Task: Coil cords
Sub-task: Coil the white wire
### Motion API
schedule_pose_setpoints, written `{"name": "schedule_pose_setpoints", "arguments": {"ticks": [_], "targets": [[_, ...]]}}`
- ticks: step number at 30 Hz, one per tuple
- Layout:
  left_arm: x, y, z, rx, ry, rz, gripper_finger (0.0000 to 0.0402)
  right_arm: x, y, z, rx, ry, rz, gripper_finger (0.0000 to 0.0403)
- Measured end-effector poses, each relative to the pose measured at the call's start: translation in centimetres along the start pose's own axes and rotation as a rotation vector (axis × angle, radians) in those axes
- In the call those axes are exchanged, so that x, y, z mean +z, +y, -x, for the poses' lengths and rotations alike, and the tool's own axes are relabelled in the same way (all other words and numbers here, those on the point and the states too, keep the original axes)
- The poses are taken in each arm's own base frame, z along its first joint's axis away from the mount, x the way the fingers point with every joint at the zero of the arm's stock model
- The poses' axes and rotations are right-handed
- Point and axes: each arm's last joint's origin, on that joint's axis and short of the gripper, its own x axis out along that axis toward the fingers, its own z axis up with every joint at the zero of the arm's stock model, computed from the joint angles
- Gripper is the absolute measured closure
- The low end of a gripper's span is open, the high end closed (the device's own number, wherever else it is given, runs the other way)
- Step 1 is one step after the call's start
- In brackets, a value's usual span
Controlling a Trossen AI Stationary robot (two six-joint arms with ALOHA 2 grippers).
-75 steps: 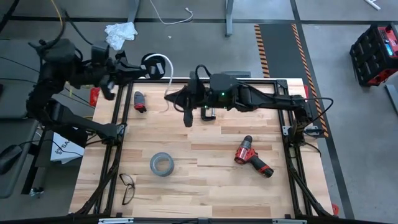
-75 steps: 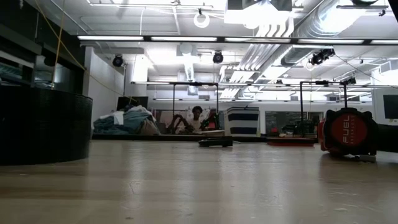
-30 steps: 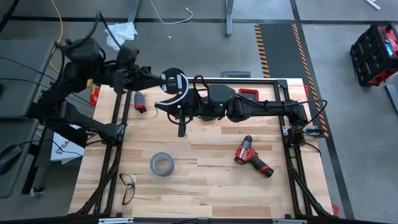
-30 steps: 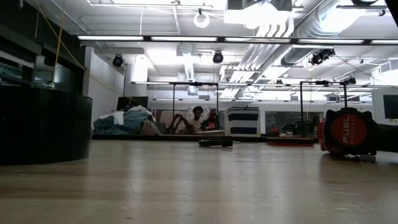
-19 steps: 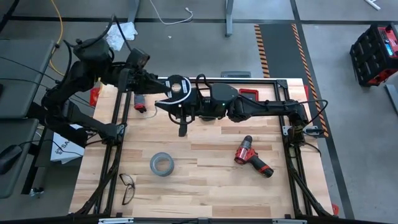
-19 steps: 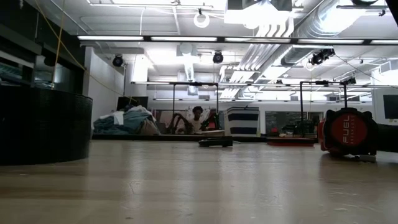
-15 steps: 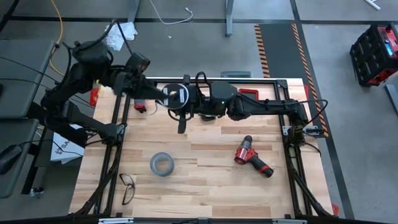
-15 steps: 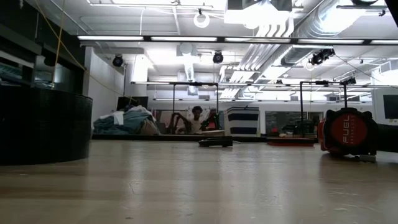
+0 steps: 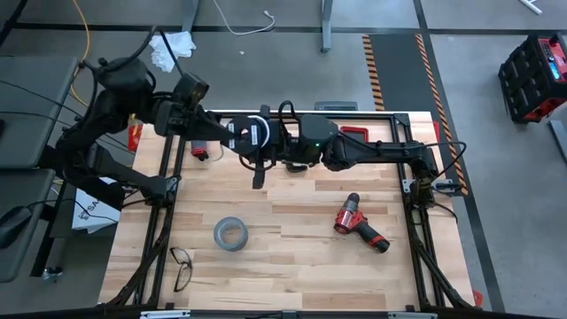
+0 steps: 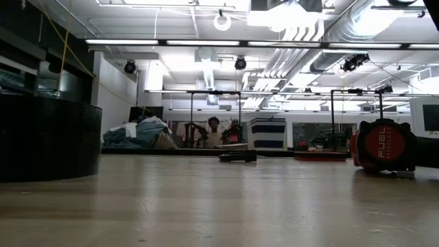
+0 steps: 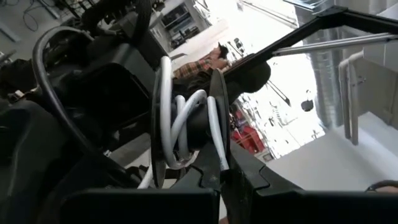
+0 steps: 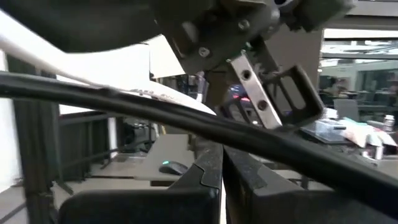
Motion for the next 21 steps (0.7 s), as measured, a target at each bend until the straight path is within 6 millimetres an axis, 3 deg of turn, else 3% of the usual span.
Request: {"name": "schedule_pose_setpoints", "arguments": {"ticks": [21], "targets": [[0.3, 0.1, 1.3, 0.054, -0.054, -0.044, 0.0401, -0.5, 1.5, 0.1, 0.076, 0.056, -0.006, 0.0403]]}}
